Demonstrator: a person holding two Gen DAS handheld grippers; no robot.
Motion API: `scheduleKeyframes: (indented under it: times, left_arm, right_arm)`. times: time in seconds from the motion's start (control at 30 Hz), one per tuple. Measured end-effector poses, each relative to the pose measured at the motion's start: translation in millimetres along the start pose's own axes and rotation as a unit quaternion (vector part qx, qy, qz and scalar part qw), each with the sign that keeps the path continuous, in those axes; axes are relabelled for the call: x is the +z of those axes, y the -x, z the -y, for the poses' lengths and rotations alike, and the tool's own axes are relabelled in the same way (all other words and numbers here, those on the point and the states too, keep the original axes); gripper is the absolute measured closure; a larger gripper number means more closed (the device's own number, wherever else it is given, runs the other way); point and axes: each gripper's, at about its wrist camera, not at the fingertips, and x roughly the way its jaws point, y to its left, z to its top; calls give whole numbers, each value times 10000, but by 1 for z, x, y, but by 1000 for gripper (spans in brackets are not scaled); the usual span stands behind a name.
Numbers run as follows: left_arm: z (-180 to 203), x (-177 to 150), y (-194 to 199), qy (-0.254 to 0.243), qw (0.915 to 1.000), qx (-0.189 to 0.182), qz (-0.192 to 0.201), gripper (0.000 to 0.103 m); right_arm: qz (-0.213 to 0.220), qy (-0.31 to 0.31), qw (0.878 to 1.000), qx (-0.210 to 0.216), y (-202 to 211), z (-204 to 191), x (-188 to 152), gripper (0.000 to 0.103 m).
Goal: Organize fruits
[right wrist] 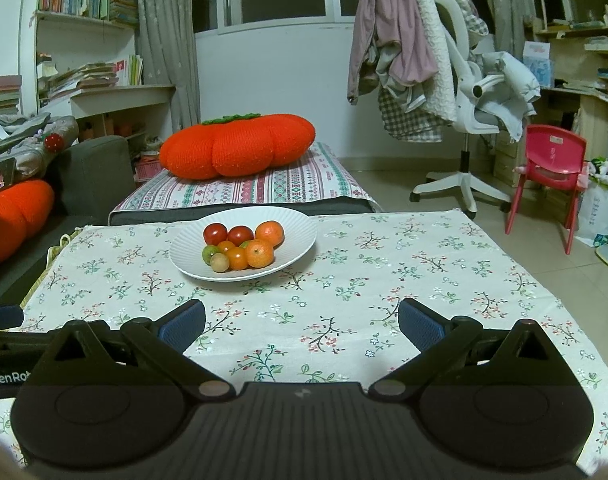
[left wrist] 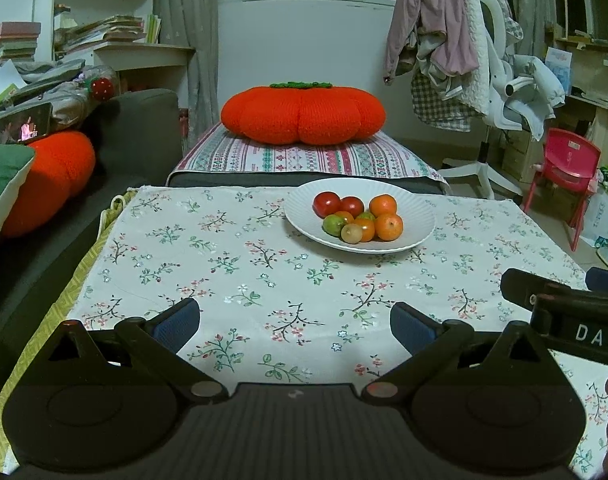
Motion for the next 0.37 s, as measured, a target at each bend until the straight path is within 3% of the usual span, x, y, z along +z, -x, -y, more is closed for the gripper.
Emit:
scheduleKeyframes:
  times: [0.37]
  left_arm:
    - [1, 0, -1, -3, 10000, 5, -13, 18]
  right_arm:
    - [10, 10, 10000, -8, 0, 1, 0, 0]
